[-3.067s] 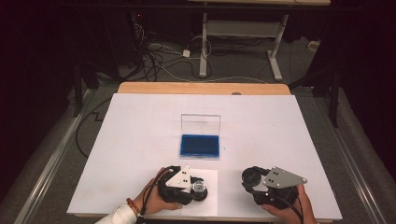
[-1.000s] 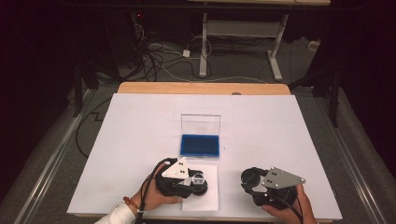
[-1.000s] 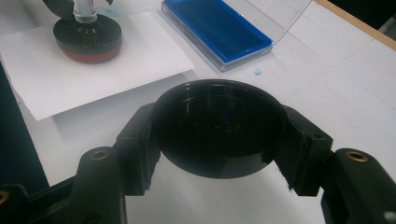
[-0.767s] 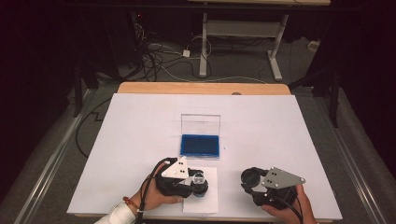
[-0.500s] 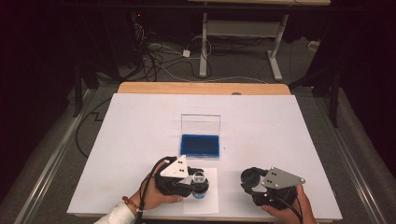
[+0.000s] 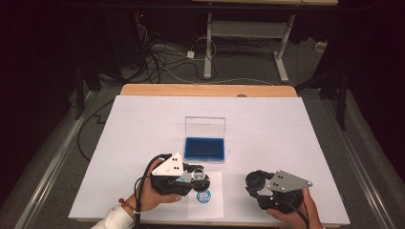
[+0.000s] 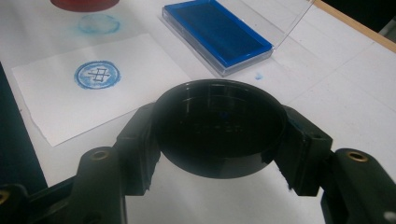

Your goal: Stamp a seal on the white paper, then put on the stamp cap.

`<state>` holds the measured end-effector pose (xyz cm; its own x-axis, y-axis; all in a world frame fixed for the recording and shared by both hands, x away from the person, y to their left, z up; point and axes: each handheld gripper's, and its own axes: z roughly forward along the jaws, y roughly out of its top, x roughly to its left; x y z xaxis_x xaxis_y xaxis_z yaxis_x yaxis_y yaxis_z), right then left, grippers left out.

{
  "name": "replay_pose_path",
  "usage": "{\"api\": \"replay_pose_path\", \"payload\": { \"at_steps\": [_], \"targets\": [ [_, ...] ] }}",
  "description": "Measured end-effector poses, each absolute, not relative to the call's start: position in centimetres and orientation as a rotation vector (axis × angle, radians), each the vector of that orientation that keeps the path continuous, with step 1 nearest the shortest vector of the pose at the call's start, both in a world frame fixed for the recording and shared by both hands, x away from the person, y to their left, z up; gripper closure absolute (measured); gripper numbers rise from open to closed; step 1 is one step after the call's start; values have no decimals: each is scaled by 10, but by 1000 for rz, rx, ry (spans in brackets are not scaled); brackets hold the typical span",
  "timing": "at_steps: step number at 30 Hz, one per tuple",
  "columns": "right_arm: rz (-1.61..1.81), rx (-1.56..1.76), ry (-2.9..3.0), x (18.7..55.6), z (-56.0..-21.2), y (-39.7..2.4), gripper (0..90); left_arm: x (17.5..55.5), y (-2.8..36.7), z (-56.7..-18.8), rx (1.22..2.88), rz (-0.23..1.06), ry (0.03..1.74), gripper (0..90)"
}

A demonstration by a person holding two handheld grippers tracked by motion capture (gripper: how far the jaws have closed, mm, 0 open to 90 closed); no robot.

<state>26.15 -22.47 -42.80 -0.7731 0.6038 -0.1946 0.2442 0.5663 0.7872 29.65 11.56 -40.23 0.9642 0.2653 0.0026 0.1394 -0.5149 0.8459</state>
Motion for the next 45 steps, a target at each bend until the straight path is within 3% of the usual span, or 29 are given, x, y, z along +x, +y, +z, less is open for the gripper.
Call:
{"api": "replay_pose_path", "payload": {
  "at_steps": [45],
  "targets": [
    [1102,662,2372,270,-430,-215,385,299,158,-376,2007,253,377,545]
  ]
}}
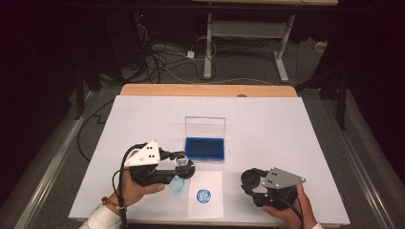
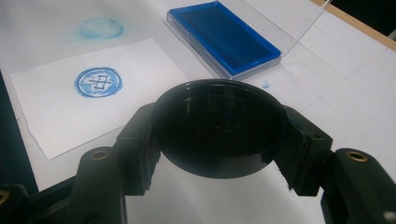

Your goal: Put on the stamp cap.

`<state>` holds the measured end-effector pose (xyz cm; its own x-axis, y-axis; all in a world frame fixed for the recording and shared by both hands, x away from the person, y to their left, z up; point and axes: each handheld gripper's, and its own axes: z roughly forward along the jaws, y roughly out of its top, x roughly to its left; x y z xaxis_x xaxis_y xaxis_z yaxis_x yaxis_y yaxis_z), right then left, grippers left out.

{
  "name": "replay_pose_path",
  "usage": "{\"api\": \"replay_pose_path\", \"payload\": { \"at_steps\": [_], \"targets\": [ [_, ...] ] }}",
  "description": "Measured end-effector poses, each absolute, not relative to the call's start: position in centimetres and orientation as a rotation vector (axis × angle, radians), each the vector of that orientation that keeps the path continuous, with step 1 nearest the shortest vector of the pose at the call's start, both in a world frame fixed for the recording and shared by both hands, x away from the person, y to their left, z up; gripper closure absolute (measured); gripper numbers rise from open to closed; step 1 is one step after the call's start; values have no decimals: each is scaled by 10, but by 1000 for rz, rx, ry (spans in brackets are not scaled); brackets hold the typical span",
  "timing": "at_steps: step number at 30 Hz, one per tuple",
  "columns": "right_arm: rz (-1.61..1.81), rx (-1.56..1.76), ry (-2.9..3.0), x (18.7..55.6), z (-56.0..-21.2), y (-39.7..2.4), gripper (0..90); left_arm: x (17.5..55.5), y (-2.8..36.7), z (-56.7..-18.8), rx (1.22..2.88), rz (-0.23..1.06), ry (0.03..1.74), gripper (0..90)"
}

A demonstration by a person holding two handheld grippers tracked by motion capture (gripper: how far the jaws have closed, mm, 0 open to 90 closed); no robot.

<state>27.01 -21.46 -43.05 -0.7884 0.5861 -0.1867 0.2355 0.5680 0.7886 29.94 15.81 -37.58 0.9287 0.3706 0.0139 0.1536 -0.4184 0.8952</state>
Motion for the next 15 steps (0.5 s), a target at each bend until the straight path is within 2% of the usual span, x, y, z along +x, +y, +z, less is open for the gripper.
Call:
{"api": "replay_pose_path", "payload": {
  "at_steps": [15],
  "targets": [
    [1130,636,2403,274,-436,-195,385,303,156,-366,1976,270,374,545]
  ]
}}
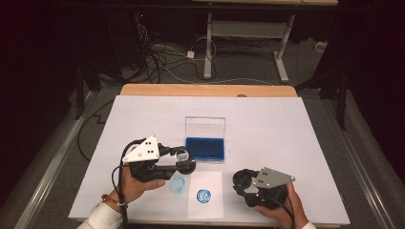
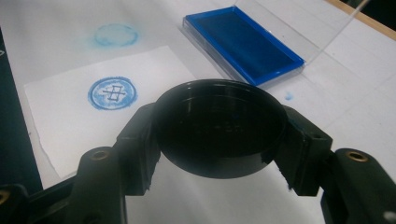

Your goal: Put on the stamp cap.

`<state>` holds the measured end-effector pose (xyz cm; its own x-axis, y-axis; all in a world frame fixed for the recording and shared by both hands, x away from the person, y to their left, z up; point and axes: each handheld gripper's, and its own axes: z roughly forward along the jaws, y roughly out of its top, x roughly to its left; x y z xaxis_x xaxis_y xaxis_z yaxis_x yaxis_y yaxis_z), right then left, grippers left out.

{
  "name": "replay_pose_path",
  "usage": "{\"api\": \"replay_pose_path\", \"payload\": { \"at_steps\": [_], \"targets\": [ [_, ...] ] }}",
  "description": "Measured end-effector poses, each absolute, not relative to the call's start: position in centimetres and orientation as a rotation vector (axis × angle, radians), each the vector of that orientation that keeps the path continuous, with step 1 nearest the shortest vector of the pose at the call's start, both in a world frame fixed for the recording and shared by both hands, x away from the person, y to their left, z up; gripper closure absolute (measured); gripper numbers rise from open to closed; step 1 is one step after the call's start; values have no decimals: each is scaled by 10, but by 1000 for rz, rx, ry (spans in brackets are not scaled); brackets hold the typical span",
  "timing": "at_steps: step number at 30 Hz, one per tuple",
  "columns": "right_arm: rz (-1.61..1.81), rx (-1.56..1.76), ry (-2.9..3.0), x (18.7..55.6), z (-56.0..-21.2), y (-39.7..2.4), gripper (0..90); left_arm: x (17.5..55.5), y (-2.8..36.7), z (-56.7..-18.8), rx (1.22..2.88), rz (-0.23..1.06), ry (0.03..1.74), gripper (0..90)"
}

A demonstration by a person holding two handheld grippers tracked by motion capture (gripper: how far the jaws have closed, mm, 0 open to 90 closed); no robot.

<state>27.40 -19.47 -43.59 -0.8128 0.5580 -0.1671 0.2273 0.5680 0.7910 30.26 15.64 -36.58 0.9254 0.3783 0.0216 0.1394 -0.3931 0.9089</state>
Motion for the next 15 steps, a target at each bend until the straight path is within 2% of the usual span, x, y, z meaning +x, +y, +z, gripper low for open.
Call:
{"api": "replay_pose_path", "payload": {
  "at_steps": [15],
  "targets": [
    [1262,563,2422,285,-437,-137,385,306,143,-364,1957,249,358,545]
  ]
}}
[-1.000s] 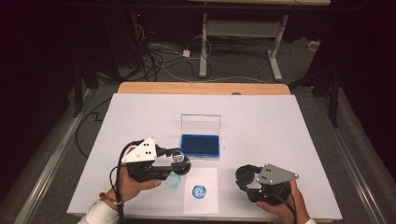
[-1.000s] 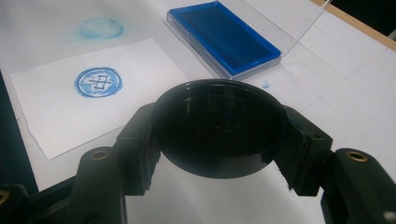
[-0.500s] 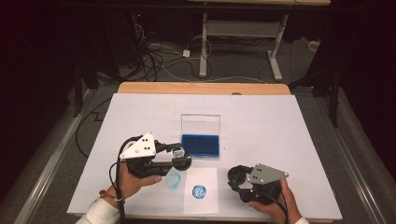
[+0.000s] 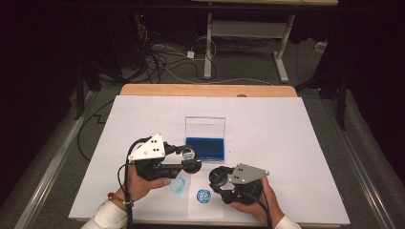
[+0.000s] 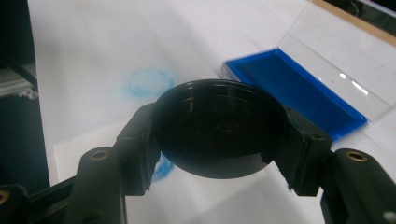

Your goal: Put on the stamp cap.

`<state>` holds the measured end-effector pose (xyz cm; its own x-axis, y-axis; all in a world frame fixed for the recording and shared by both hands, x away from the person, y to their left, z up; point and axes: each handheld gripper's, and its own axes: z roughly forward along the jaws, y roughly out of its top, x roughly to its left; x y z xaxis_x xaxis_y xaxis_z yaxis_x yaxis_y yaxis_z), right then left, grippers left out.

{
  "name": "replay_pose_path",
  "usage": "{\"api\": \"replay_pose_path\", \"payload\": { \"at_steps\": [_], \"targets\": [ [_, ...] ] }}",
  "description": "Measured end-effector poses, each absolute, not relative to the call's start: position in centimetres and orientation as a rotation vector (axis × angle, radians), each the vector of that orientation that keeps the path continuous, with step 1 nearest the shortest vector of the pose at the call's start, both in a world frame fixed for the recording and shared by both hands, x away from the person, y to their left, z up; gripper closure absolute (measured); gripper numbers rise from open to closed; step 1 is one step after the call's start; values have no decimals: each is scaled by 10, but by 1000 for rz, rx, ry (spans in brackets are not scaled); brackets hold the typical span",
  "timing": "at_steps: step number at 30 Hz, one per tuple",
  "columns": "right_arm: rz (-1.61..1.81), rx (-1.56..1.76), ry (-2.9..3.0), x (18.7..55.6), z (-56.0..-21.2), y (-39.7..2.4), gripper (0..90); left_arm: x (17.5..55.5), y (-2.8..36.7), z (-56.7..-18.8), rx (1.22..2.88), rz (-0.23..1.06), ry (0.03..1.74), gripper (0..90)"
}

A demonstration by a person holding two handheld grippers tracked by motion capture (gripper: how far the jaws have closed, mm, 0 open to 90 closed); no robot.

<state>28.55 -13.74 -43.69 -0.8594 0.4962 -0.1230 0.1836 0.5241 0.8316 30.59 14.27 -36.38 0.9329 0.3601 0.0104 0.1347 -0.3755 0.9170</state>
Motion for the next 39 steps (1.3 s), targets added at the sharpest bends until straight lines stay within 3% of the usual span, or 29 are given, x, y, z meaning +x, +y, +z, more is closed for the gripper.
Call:
{"api": "replay_pose_path", "payload": {
  "at_steps": [14,39],
  "targets": [
    [1387,580,2386,294,-436,-108,385,305,129,-376,1985,209,348,545],
    [1457,607,2374,291,-439,-105,385,307,121,-390,1905,169,375,545]
  ]
}}
